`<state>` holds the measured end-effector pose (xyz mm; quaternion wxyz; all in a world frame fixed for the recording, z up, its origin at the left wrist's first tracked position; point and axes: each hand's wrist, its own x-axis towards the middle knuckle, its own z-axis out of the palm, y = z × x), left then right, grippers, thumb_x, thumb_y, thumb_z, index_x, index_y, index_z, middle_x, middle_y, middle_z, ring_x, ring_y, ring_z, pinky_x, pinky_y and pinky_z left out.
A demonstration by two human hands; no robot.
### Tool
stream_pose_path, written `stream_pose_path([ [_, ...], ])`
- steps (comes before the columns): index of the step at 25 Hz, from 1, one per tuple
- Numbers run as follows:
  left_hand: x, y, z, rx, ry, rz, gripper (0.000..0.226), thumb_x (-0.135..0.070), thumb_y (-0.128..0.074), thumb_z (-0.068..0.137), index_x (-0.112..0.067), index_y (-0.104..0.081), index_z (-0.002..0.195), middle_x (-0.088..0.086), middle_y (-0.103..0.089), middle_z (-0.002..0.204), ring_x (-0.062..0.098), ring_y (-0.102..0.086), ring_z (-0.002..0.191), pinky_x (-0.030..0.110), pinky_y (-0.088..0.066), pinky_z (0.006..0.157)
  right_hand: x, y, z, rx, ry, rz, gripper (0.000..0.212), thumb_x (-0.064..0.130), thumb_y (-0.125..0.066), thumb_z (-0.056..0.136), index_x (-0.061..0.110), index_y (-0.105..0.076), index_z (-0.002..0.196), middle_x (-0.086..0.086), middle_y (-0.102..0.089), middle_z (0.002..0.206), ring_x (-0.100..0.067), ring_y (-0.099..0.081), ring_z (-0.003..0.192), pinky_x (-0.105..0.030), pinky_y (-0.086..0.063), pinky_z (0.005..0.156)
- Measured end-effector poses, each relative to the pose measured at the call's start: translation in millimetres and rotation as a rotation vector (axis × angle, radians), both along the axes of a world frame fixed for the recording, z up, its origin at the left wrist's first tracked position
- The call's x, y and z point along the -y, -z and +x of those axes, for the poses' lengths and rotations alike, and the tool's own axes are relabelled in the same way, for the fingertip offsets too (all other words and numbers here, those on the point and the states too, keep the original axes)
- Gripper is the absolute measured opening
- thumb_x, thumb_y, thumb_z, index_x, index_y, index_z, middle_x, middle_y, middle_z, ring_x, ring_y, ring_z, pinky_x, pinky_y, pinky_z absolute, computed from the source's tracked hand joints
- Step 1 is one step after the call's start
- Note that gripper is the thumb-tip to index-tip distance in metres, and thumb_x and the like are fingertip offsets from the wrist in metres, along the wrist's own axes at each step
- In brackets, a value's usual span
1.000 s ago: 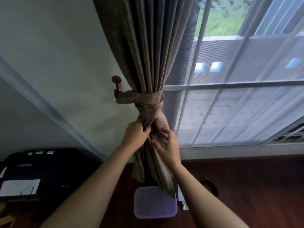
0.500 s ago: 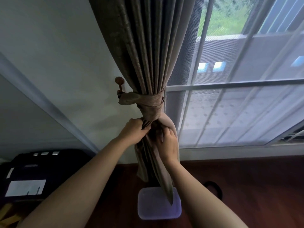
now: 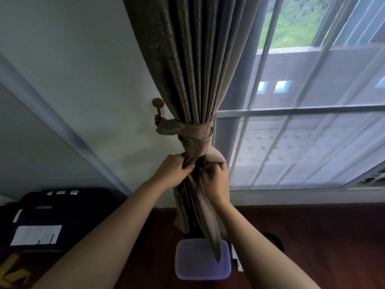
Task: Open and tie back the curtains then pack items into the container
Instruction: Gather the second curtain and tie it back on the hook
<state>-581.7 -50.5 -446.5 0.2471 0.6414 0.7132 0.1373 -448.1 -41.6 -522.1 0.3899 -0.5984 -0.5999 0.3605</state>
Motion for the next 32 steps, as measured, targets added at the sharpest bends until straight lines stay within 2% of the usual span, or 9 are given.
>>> stream_pose_path([
  [5,2.0,3.6,3.2,-0.03,-0.051,0.08,0.025,-0.032,-0.053,0.092,-0.007,-0.056,0.092,0.021,-0.065,0.085,0.039,-0.061,0.084,0.03,-0.039,0.064,-0.2,-0.4,22.4,0.037,-0.204,0.009,0.009,0.012,-0.056,0.089,0.007,-0.062,0.091,-0.004,-0.066,0.084,-0.016,-0.057,0.075,-0.029,-0.042,0.067],
  [9,-3.0,10.2,12.8,-0.15,-0.1,0.111,0.033,-0.027,-0.053,0.092,-0.004,-0.055,0.116,0.022,-0.065,0.097,0.039,-0.062,0.092,0.037,-0.046,0.076,21.3,14.4,49.8,0.17,-0.294,0.327,0.009,0.012,-0.062,0.082,0.013,-0.069,0.087,-0.001,-0.069,0.079,-0.013,-0.059,0.07,-0.021,-0.042,0.063],
  [11,-0.1,9.1,23.1,-0.19,-0.114,0.131,0.037,-0.029,-0.053,0.092,-0.004,-0.053,0.119,0.021,-0.066,0.1,0.038,-0.061,0.096,0.036,-0.045,0.079,23.1,19.4,56.5,0.235,-0.233,0.375,0.021,0.012,-0.066,0.079,0.016,-0.071,0.099,-0.001,-0.07,0.084,-0.015,-0.063,0.072,-0.021,-0.046,0.065],
  [15,8.7,10.2,36.0,-0.179,-0.255,0.215,0.041,-0.032,-0.059,0.087,-0.003,-0.052,0.115,0.02,-0.067,0.099,0.04,-0.062,0.095,0.037,-0.046,0.078,18.2,12.9,51.4,0.223,-0.283,0.345,0.03,0.024,-0.066,0.077,0.021,-0.063,0.106,-0.003,-0.065,0.094,-0.018,-0.064,0.081,-0.038,-0.055,0.07],
  [17,7.3,13.0,39.1,-0.171,-0.29,0.216,0.04,-0.032,-0.059,0.087,-0.003,-0.052,0.115,0.02,-0.066,0.101,0.04,-0.062,0.097,0.039,-0.046,0.08,6.4,4.3,52.2,0.076,-0.239,0.21,0.056,0.023,-0.072,0.071,0.017,-0.049,0.122,0.002,-0.054,0.116,-0.01,-0.054,0.104,-0.031,-0.047,0.09],
  [19,6.7,14.3,41.7,-0.16,-0.308,0.204,0.039,-0.031,-0.058,0.088,-0.003,-0.052,0.114,0.021,-0.066,0.103,0.04,-0.062,0.098,0.04,-0.046,0.081,-14.2,-0.4,53.7,0.101,-0.253,-0.01,0.078,0.015,-0.075,0.068,0.011,-0.038,0.136,0.005,-0.049,0.123,-0.009,-0.048,0.112,-0.028,-0.041,0.096],
  [23,10.0,17.0,40.0,-0.061,-0.373,0.166,0.043,-0.037,-0.062,0.085,-0.003,-0.054,0.109,0.02,-0.066,0.1,0.04,-0.062,0.096,0.04,-0.048,0.078,-14.3,4.8,43.0,0.402,-0.28,0.032,0.018,0.014,-0.064,0.073,0.007,-0.062,0.089,-0.013,-0.069,0.082,-0.036,-0.063,0.079,-0.036,-0.043,0.061],
  [29,18.5,14.0,51.6,-0.111,-0.356,0.101,0.035,-0.03,-0.056,0.09,0.0,-0.056,0.108,0.02,-0.064,0.105,0.038,-0.06,0.099,0.038,-0.044,0.083,20.5,42.3,65.9,0.544,-0.2,0.031,0.011,0.015,-0.061,0.074,0.01,-0.064,0.084,-0.012,-0.055,0.077,-0.037,-0.057,0.069,-0.035,-0.04,0.057],
  [32,16.2,15.2,54.3,-0.062,-0.398,0.116,0.044,-0.034,-0.06,0.084,0.0,-0.051,0.11,0.021,-0.064,0.104,0.04,-0.061,0.098,0.039,-0.045,0.083,31.1,48.6,51.7,0.521,-0.243,0.11,0.028,0.029,-0.059,0.068,0.008,-0.061,0.087,-0.009,-0.055,0.082,-0.033,-0.054,0.076,-0.037,-0.043,0.06],
])
